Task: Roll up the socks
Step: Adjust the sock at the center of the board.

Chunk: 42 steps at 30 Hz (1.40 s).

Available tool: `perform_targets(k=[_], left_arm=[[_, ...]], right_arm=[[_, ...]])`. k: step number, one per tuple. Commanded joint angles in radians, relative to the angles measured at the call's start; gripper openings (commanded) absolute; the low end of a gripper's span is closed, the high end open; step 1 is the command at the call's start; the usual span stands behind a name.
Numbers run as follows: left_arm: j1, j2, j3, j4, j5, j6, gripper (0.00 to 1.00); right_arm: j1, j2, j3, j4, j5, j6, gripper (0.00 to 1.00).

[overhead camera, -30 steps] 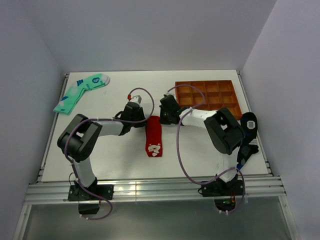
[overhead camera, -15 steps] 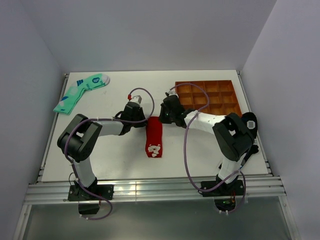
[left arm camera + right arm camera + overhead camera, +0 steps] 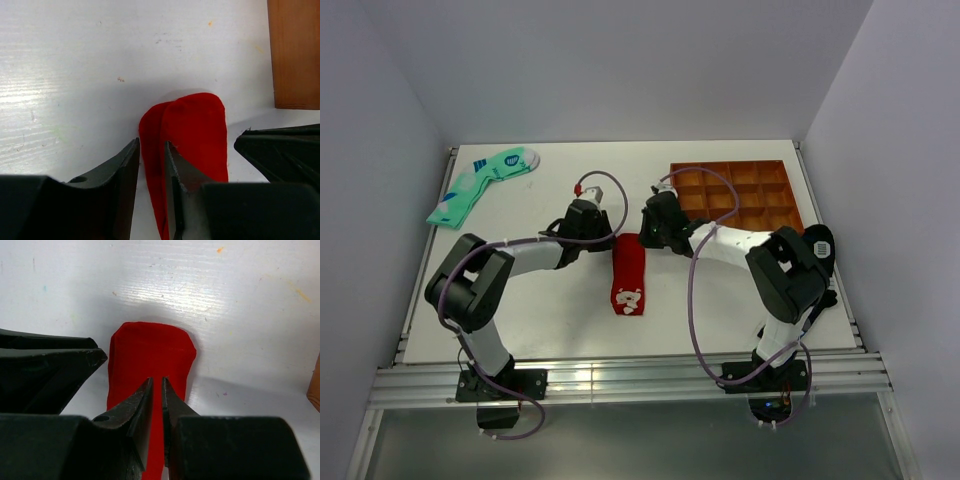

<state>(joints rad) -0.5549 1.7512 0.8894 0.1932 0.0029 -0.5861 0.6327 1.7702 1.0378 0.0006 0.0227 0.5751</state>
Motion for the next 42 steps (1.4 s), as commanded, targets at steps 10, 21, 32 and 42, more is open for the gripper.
perform_targets(k=[10, 21, 32, 42], left_arm=[[0.001, 0.048, 0.089, 0.023, 0.054, 0.052, 0.34], [0.003, 0.087, 0.109, 0.046, 0.089, 0.054, 0.33], [0.003, 0.122, 0.141, 0.045, 0.109, 0.054, 0.31], [0.003, 0.090, 0.137, 0.045, 0.120, 0.051, 0.01]], right_arm=[[-0.001, -0.097, -0.053, 0.022, 0.025, -0.008, 0.19], [-0.021, -0.117, -0.087, 0.029, 0.010, -0.015, 0.19], [-0.024, -0.126, -0.102, 0.035, 0.002, -0.021, 0.18], [-0.027, -0.132, -0.122, 0.045, -0.004, -0.023, 0.17]])
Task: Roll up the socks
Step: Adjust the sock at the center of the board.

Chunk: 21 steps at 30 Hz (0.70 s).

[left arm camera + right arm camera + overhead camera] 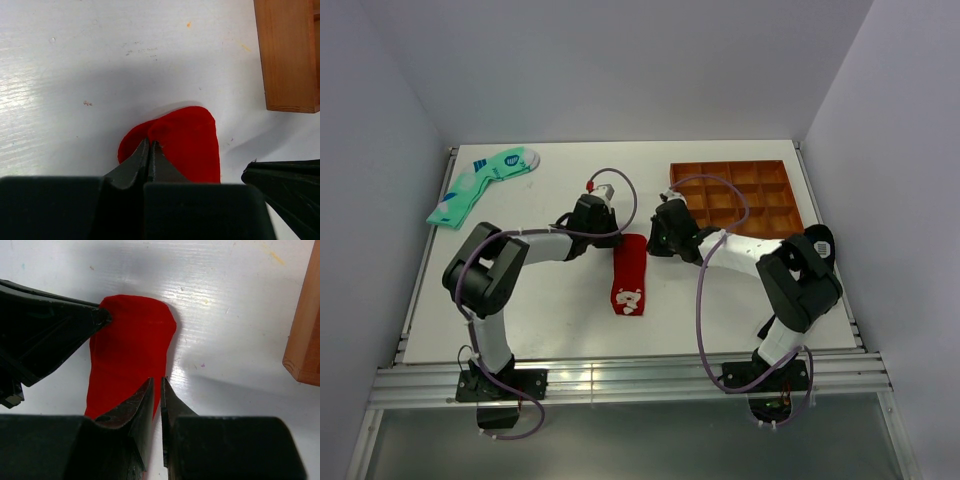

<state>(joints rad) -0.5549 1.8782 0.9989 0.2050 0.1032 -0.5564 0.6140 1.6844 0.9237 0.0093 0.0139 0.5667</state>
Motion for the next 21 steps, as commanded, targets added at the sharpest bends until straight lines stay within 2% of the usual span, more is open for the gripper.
perform_targets(k=[1, 10, 21], left_arm=[[0.003, -0.056, 0.020, 0.034, 0.024, 0.020, 0.00], [0.001, -0.192, -0.016, 0.017, 0.007, 0.013, 0.00], [0.001, -0.211, -0.085, 0.017, -0.069, -0.017, 0.00]], right_arm=[[-0.011, -0.048, -0.009, 0.037, 0.006, -0.014, 0.17], [-0.014, -0.045, -0.014, 0.044, 0.004, -0.010, 0.16], [-0.014, -0.029, -0.017, 0.066, -0.009, 0.002, 0.16]])
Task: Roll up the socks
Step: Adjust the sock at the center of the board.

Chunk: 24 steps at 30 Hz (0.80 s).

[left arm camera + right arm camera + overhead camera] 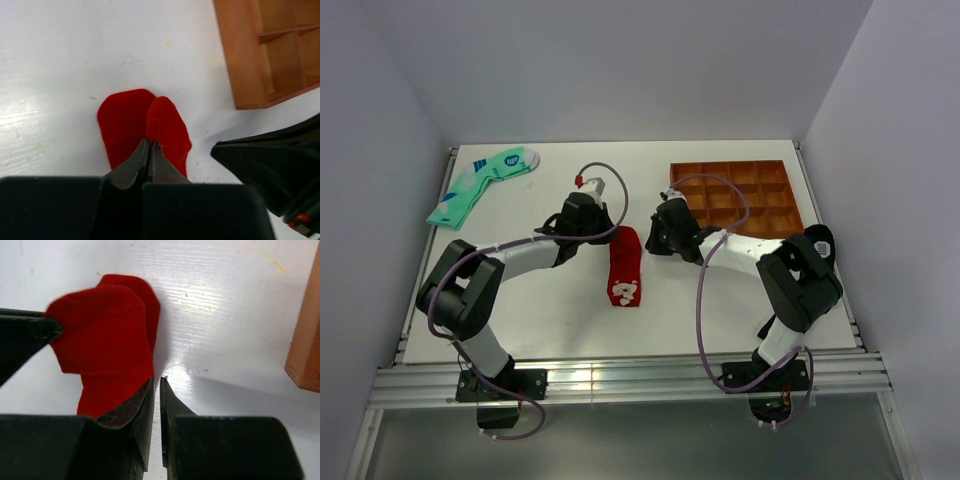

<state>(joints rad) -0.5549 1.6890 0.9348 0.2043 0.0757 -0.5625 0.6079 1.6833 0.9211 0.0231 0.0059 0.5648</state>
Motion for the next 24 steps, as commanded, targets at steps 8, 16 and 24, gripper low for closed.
perform_targets(k=[8, 16, 24], left_arm=[[0.003, -0.029, -0.054, 0.017, -0.131, -0.037, 0.00], [0.003, 0.026, -0.033, 0.007, -0.159, -0.028, 0.00], [0.003, 0.055, -0.042, 0.020, -0.172, -0.031, 0.00]], right_arm=[[-0.007, -0.043, -0.053, 0.077, -0.030, 0.010, 0.16], [0.016, -0.079, -0.080, 0.098, -0.081, 0.012, 0.16], [0.090, -0.191, -0.142, 0.074, -0.107, 0.043, 0.17]])
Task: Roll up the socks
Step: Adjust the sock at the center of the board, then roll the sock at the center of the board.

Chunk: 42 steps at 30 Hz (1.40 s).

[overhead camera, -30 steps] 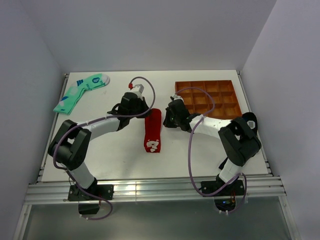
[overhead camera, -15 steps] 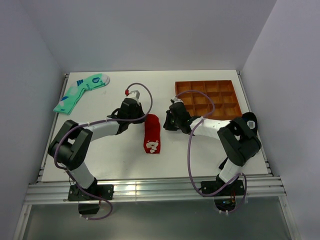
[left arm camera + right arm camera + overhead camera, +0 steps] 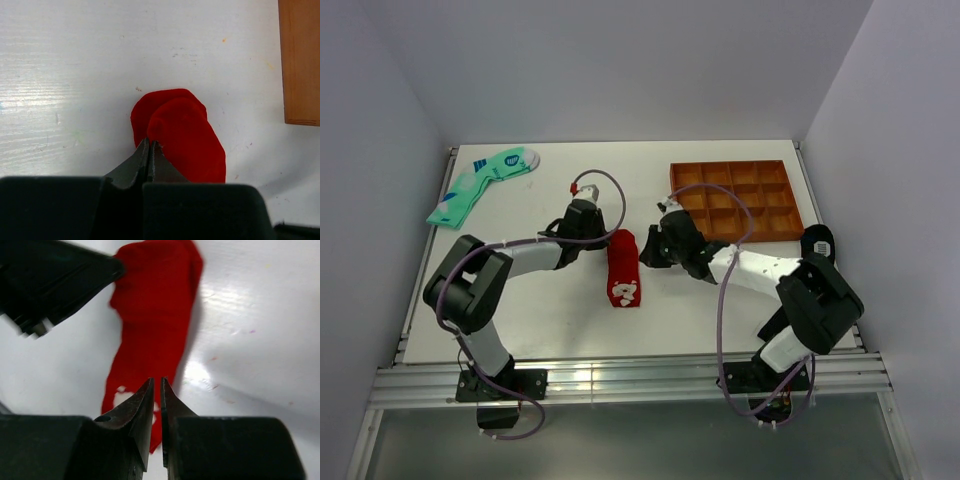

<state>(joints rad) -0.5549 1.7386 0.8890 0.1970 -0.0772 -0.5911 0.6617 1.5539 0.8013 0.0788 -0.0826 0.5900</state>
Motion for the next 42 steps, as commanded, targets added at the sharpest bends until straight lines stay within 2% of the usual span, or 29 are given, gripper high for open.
perform_targets(k=[1, 5, 14, 19, 27, 32, 42], left_arm=[[0.003, 0.007, 0.005, 0.027, -0.019, -0.001, 0.00], [0.004, 0.015, 0.004, 0.028, -0.021, -0.001, 0.00], [0.015, 0.038, 0.007, 0.032, -0.013, 0.004, 0.00], [0.021, 0.038, 0.004, 0.033, -0.006, 0.008, 0.00], [0.024, 0.047, 0.011, 0.032, 0.007, 0.011, 0.00], [0.027, 0.055, 0.016, 0.033, 0.016, 0.011, 0.00], [0.038, 0.087, 0.034, 0.028, 0.044, 0.007, 0.00]], right_arm=[[0.050, -0.069, -0.024, 0.007, -0.008, 0.019, 0.17], [0.099, -0.098, -0.054, -0.005, 0.000, 0.039, 0.22], [0.190, -0.114, -0.171, 0.116, 0.009, -0.050, 0.28], [0.255, -0.144, -0.195, 0.153, 0.080, -0.099, 0.36], [0.345, -0.169, -0.136, 0.073, 0.228, -0.199, 0.47], [0.363, -0.144, -0.103, 0.064, 0.201, -0.281, 0.53], [0.368, -0.127, -0.059, 0.041, 0.094, -0.450, 0.56]])
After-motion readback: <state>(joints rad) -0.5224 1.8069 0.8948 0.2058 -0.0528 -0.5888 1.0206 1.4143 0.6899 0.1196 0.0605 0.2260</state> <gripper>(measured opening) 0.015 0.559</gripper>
